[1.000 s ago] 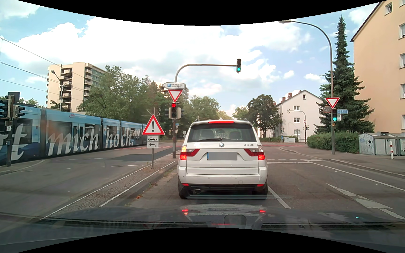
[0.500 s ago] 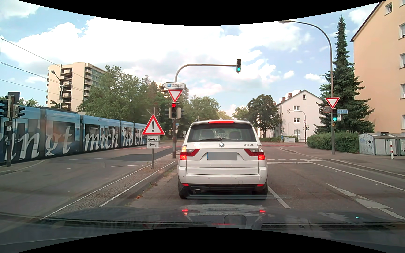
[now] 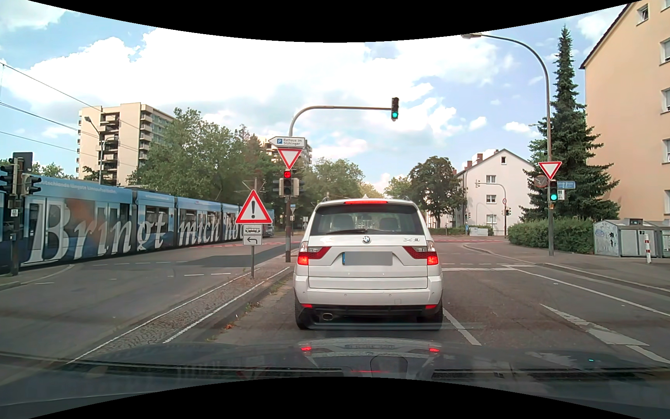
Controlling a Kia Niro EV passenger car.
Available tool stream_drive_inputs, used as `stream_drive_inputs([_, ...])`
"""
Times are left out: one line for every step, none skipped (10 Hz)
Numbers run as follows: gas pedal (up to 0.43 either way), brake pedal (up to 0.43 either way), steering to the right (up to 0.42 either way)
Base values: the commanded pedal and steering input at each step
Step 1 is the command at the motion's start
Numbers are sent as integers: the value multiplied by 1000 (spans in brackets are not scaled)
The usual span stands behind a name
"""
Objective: Follow the waypoints while adhering to traffic rules and regulations
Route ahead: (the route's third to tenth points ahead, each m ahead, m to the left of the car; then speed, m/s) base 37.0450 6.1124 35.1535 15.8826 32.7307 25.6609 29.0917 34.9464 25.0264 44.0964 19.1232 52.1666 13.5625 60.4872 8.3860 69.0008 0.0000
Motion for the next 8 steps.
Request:
stream_drive_inputs([0,287,-4])
stream_drive_inputs([0,287,-4])
stream_drive_inputs([0,287,-4])
stream_drive_inputs([0,287,-4])
stream_drive_inputs([0,287,-4])
stream_drive_inputs([0,287,-4])
stream_drive_inputs([0,287,-4])
stream_drive_inputs([0,287,-4])
